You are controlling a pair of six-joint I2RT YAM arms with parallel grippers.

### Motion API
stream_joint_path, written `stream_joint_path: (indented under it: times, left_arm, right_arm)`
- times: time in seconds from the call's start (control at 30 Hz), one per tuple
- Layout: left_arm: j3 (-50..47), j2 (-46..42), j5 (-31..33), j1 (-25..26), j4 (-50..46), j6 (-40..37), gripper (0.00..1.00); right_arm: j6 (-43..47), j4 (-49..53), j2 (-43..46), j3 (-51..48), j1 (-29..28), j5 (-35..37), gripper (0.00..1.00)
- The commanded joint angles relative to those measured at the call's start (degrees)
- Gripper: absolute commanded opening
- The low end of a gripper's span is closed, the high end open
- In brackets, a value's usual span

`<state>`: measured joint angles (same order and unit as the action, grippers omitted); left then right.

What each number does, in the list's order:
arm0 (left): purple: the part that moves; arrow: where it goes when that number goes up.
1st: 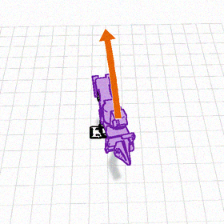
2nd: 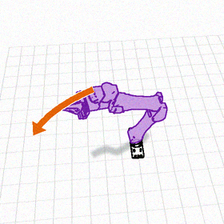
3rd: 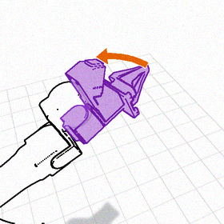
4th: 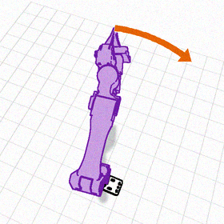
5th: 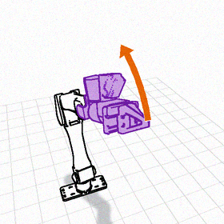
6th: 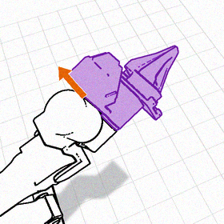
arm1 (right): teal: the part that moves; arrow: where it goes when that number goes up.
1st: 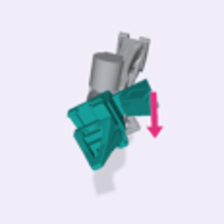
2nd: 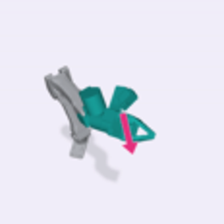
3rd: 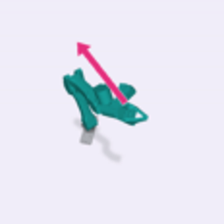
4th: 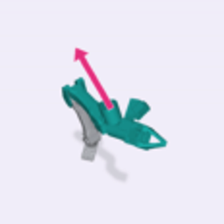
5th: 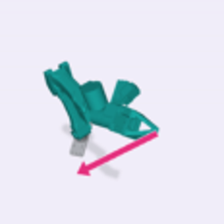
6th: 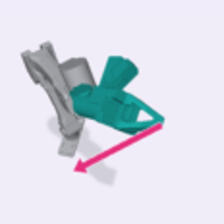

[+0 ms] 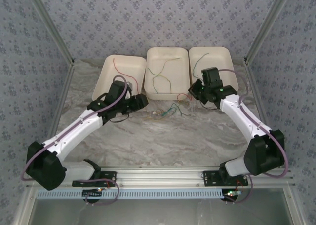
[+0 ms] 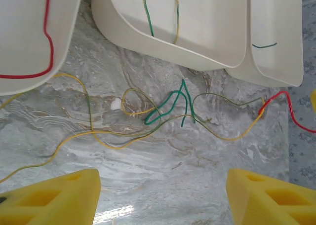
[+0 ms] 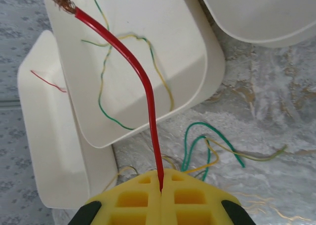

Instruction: Untangle the cables

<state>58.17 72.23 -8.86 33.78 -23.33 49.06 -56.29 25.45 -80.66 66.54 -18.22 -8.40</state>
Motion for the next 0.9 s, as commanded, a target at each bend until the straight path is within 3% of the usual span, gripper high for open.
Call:
stream_joint_path:
  times: [0.0,0.1,0.3,0.53,0.77,0.87]
  left_arm:
    - [2.1,2.6,-8.2,0.2,8.9,1.3,0.69]
    - [3.5,5.9,-11.4,0.2,11.1,1.3,0.65]
    - [8.6,13.8,-14.1,0.3,17.5,1.3,0.60]
    - [13.8,20.7,-9.7,-1.1,13.2,-3.4,0.54]
    - [18.0,26.1,-14.5,-0.9,12.9,-7.8,0.50]
    - [18.6,27.5,-13.6,-0.1,10.6,-10.4,0.50]
  right_arm:
    - [-4.8,-19.1,-5.9,-2.0,-5.7,1.8,0.00]
    - [-8.4,-26.4,-8.6,-2.5,-5.9,-2.6,0.00]
    - [-6.9,-21.8,-9.4,3.6,-7.4,-3.5,0.00]
    - [-7.9,-20.5,-9.5,4.9,-7.6,-5.5,0.00]
    - [-9.3,-19.6,-9.1,4.6,-7.6,-6.6,0.00]
    - [-10.0,-19.6,-9.4,4.9,-7.4,-6.9,0.00]
